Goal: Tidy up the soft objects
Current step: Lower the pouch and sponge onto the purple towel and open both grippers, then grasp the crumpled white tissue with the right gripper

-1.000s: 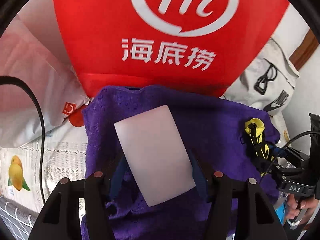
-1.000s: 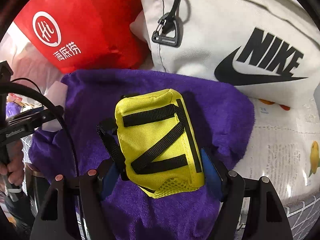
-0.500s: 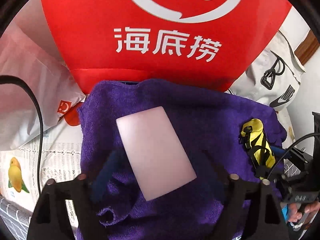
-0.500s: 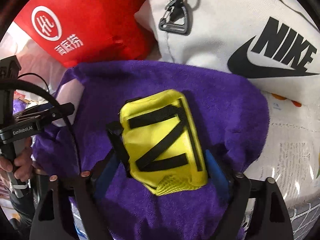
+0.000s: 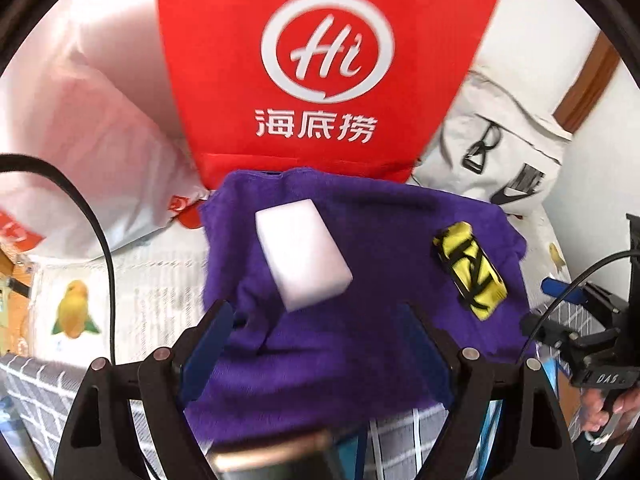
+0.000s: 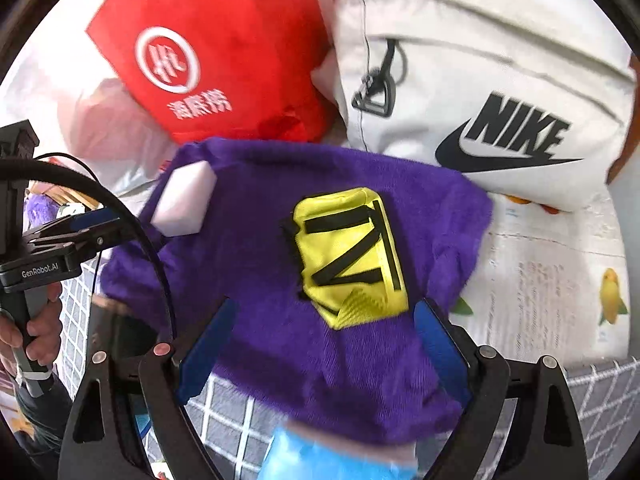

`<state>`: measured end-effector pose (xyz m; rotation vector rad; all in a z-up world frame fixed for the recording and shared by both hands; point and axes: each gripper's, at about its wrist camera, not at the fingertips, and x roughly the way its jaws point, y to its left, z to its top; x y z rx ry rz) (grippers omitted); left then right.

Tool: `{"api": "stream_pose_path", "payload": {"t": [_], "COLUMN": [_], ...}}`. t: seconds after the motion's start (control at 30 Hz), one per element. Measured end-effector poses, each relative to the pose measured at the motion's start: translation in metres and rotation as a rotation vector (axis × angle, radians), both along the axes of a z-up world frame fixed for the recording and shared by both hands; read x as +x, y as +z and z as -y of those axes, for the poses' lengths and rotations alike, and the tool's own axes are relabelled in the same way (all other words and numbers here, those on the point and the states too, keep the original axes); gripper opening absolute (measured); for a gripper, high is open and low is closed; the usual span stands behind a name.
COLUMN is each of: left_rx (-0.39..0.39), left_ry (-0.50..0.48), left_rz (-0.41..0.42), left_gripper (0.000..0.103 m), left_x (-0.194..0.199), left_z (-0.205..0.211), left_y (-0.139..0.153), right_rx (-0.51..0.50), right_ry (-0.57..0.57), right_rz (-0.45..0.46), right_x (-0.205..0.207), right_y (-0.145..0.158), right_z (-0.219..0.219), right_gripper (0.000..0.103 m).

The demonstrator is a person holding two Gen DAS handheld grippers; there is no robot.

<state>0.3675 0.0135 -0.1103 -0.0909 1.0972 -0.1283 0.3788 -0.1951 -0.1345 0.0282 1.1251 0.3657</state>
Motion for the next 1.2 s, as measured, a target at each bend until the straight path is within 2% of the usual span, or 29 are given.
{"api": "stream_pose_path", "payload": {"t": [0.27, 0.43, 0.63, 0.77, 0.93, 1.0, 1.07, 1.1, 1.2], "left_rx": [0.041, 0.028, 0.030, 0.029, 0.025, 0.039, 0.054, 0.059, 0.055], "left_ry": [-0.049, -0.074, -0.099, -0.106, -0.099, -0.100, -0.097, -0.094, -0.080], "left_rz": [0.049, 0.068, 0.063, 0.053, 0.005, -0.016, -0.037, -0.045, -0.063], "left_gripper": [0.084, 0.084, 0.084, 0.084, 0.084, 0.084, 0.084, 0.084, 0.084], "left_x": [-0.073, -0.125, -0.179, -0.206, -0.237, -0.247, -0.256, -0.260, -0.270], "left_z": [-0.007, 0.003, 0.014, 0.018, 0.018, 0.019, 0.018, 0.017, 0.014], "left_y": [0.036, 0.042, 0.040, 0.033, 0.013, 0.004, -0.005, -0.009, -0.016], "right_rx": [0.036, 0.059, 0.036, 0.048, -0.006, -0.012, -0.001, 0.030, 0.082], "right_ry": [-0.007, 0.013, 0.036, 0.034, 0.066, 0.055, 0.023, 0.014, -0.013], "right_rz": [0.092, 0.129, 0.103, 0.036, 0.040, 0.035, 0.015, 0.010, 0.040], "right_x": [-0.085, -0.157, -0.236, -0.256, -0.254, -0.250, -0.246, -0.245, -0.250], "right_y": [0.046, 0.054, 0.022, -0.009, -0.034, -0.047, -0.059, -0.063, -0.064], "right_z": [0.028, 0.051, 0.061, 0.061, 0.044, 0.040, 0.041, 0.042, 0.047], "right_gripper": [0.091, 0.091, 0.091, 0.089, 0.086, 0.078, 0.060, 0.057, 0.039]}}
